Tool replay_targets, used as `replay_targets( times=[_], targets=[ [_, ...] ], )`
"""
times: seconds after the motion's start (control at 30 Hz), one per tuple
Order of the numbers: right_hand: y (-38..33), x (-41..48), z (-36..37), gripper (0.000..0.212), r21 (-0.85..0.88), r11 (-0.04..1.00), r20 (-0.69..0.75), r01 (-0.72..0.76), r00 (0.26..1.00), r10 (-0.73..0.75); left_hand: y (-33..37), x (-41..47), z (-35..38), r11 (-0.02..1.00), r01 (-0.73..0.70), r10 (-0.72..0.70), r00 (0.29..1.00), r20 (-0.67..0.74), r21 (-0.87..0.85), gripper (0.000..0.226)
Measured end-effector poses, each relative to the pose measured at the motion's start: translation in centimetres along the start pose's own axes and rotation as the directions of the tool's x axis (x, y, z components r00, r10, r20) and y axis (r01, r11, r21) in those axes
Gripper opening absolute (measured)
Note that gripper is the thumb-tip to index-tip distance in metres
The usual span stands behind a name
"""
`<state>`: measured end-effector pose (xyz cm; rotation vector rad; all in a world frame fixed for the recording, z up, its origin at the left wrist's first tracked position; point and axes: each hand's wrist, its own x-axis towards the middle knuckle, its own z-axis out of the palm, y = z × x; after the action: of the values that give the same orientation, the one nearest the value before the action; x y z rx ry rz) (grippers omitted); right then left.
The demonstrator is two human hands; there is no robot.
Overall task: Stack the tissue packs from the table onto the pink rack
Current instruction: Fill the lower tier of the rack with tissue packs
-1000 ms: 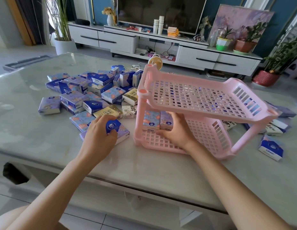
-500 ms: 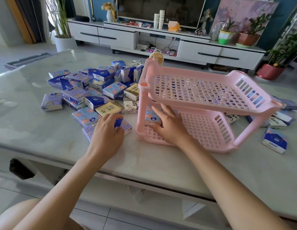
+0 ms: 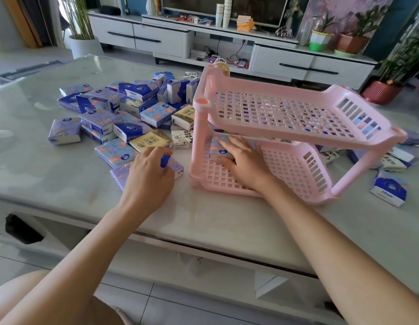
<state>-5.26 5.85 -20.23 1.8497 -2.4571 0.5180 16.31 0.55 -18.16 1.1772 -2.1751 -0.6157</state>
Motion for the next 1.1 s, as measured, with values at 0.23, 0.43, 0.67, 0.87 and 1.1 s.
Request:
replay_targets(
  times=[0.23,0.43,0.67,0.87,1.1],
  targets=[
    [0.3,0.3,0.1,0.053,-0.039,0.999,-0.013,-0.010,1.000,0.010,-0.1,-0.3,0.0,1.000,-0.015,0.015,1.000,0.012,0.000,0.039],
    [0.1,0.8,0.3,0.054,-0.040,0.999,-0.014,-0.034,0.999,0.034,-0.4,-0.5,-0.2,0.999,0.002,-0.001,1.000,0.007,-0.032,0.035],
    [-0.3,-0.2,-1.4,0.059,0.180,0.982,-0.206,0.055,0.978,-0.017,-0.8,-0.3,-1.4,1.000,-0.011,0.011,1.000,0.013,-0.014,0.039],
    [0.3,-3.7,-4.0,0.048,0.411,0.910,-0.164,-0.059,0.977,0.137,-2.7,0.9,-1.8,0.987,0.003,-0.025,0.991,0.129,0.162,0.079],
    [0.0,-6.3,-3.8,0.036,0.528,0.847,-0.154,-0.053,0.976,0.157,-2.0,0.8,-1.4,0.929,-0.131,0.075,0.983,0.169,0.347,0.091]
  ],
)
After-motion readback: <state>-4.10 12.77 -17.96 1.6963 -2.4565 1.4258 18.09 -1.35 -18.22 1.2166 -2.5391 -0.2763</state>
